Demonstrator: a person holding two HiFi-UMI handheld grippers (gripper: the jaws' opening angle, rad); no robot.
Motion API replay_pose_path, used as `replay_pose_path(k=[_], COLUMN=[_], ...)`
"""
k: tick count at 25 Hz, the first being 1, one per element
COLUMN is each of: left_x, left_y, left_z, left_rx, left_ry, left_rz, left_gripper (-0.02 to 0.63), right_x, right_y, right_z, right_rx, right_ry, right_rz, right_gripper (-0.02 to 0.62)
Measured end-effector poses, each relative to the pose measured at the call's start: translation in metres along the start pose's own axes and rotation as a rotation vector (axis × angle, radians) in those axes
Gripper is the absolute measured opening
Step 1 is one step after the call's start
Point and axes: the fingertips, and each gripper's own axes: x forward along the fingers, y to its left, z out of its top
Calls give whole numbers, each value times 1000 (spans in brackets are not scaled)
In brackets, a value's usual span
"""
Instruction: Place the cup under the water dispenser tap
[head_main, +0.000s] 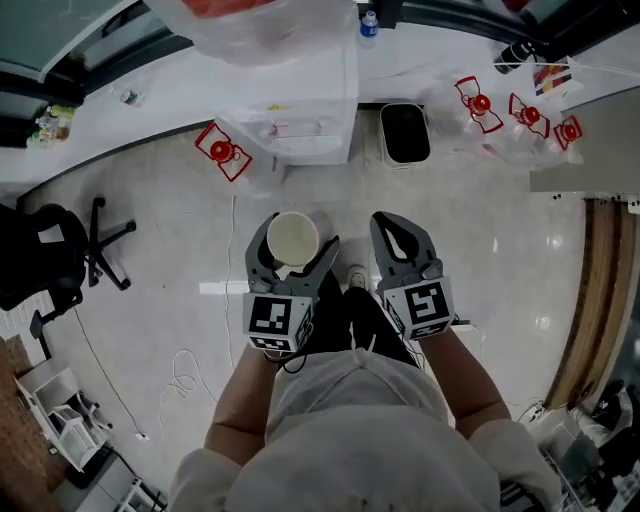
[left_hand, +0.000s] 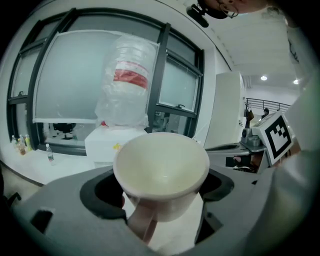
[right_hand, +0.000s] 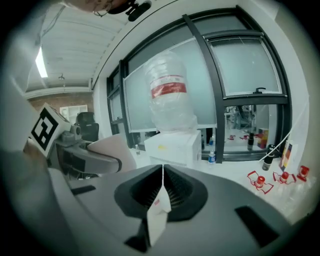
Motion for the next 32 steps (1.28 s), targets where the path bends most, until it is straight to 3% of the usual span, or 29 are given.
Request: replay_pose_path(k=[3, 10, 21, 32], left_x=[28, 93, 177, 249], left_y=[11, 37, 74, 114], left_z=[-22, -98, -212, -227], left_rx=[14, 35, -11, 80], left_ry=[28, 78, 119, 46], left_rz=[-49, -125, -25, 79], left_gripper=[436, 436, 436, 436], right_x=[21, 76, 138, 191], right_y=[-9, -14, -33, -62], right_z=[-14, -80, -210, -242], right_rx=[8, -36, 36, -21], right_ry=[4, 59, 198, 156], right_rz=[-36, -16, -37, -32], right_gripper=[29, 29, 29, 29])
